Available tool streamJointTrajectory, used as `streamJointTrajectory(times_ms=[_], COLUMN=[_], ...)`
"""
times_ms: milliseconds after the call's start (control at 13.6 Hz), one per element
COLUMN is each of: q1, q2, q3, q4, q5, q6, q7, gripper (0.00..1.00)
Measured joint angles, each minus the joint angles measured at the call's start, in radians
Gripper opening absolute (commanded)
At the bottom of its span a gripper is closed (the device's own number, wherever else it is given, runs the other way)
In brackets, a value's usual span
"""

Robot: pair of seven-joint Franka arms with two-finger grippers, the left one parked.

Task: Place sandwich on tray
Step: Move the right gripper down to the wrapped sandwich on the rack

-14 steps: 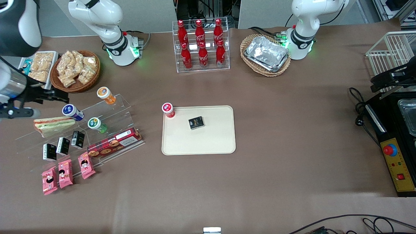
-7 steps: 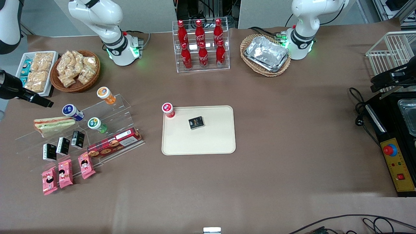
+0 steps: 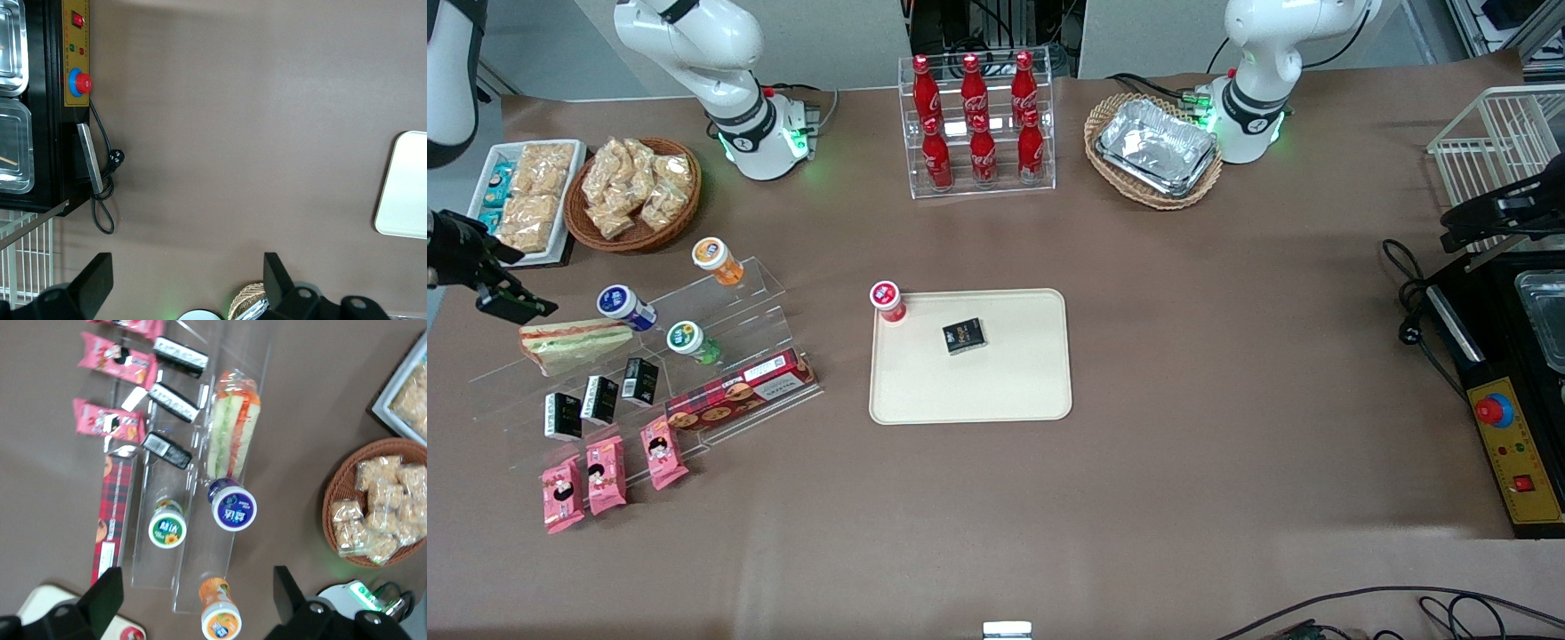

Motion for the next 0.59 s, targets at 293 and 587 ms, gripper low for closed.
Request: streamJointTrajectory(times_ms=[293, 587], q1=[-0.023, -0.03], q2=[0.036, 0.058], q3=[-0.032, -0.069], q4=[-0.038, -0.072], q5=[0.005, 0.006], q6=[0.066, 0.158], q7=[0.053, 0.053], gripper=[1.0, 1.0])
